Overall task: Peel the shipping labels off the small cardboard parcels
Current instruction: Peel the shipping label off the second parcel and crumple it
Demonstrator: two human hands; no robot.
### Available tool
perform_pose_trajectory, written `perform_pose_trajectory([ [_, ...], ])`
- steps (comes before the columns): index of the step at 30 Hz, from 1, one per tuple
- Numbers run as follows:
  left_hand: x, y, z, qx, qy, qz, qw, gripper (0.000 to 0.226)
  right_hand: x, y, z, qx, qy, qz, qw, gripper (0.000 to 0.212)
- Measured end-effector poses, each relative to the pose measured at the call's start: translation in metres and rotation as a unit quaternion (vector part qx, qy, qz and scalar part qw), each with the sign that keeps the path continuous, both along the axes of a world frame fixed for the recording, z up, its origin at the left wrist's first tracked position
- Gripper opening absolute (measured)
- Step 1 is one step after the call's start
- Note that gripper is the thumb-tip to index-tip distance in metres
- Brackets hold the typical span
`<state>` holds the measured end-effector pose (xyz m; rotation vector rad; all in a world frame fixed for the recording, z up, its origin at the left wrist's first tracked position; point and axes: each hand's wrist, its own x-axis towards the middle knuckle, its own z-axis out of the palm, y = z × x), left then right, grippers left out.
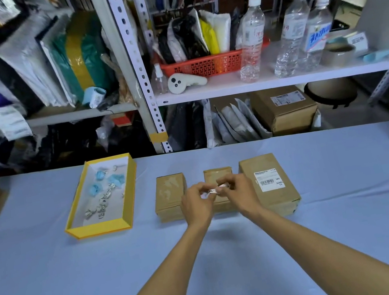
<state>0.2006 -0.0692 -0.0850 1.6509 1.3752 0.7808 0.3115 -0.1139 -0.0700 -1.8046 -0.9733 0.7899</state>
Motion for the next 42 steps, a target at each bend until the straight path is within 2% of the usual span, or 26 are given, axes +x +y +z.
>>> perform_pose_trajectory([
  [6, -0.003, -0.023, 0.011, -0.079, -0.113, -0.009, 0.99, 0.016, -0.004, -0.017, 0.003, 0.009, 0.041, -0.111, 0.993, 0.023],
  [9, -0.002, -0.03, 0.013, -0.112, -0.172, 0.014, 0.979, 0.014, -0.01, -0.02, 0.007, 0.019, 0.029, -0.161, 0.986, 0.019],
  [12, 0.001, -0.035, 0.02, -0.149, -0.251, 0.04, 0.955, 0.018, -0.016, -0.021, 0.014, 0.005, 0.056, -0.208, 0.976, 0.018],
  [15, 0.004, -0.037, 0.03, -0.194, -0.329, 0.059, 0.923, 0.02, -0.021, -0.021, 0.019, 0.013, 0.113, -0.215, 0.97, 0.02],
  [17, 0.007, -0.037, 0.036, -0.161, -0.316, 0.059, 0.933, 0.019, -0.027, -0.021, 0.021, 0.028, 0.154, -0.216, 0.964, 0.024],
  [20, 0.01, -0.038, 0.043, -0.08, -0.227, 0.048, 0.969, 0.018, -0.033, -0.024, 0.022, 0.054, 0.236, -0.227, 0.943, 0.025],
  [22, 0.01, -0.039, 0.042, -0.073, -0.19, 0.052, 0.978, 0.014, -0.032, -0.026, 0.022, 0.069, 0.306, -0.232, 0.921, 0.023],
  [24, 0.007, -0.039, 0.039, -0.084, -0.16, 0.053, 0.982, 0.012, -0.03, -0.029, 0.023, 0.08, 0.335, -0.21, 0.915, 0.02],
  [27, 0.003, -0.042, 0.037, -0.07, -0.153, 0.056, 0.984, 0.018, -0.028, -0.033, 0.021, 0.091, 0.267, -0.127, 0.951, 0.014],
  [30, 0.004, -0.047, 0.042, -0.046, -0.157, 0.052, 0.985, 0.021, -0.023, -0.032, 0.024, 0.082, 0.285, -0.143, 0.944, 0.009],
  [32, 0.005, -0.048, 0.045, -0.042, -0.165, 0.05, 0.984, 0.018, -0.016, -0.031, 0.027, 0.071, 0.312, -0.162, 0.933, 0.014],
  [36, 0.004, -0.045, 0.05, -0.059, -0.196, 0.008, 0.979, 0.033, -0.003, -0.03, 0.03, 0.057, 0.284, -0.15, 0.945, 0.01],
  [39, 0.009, -0.04, 0.051, -0.047, -0.17, -0.047, 0.983, 0.027, 0.006, -0.028, 0.03, 0.06, 0.261, -0.16, 0.95, 0.011],
  [42, 0.009, -0.034, 0.052, -0.049, -0.154, -0.04, 0.986, 0.024, 0.005, -0.027, 0.029, 0.055, 0.205, -0.123, 0.97, 0.008],
])
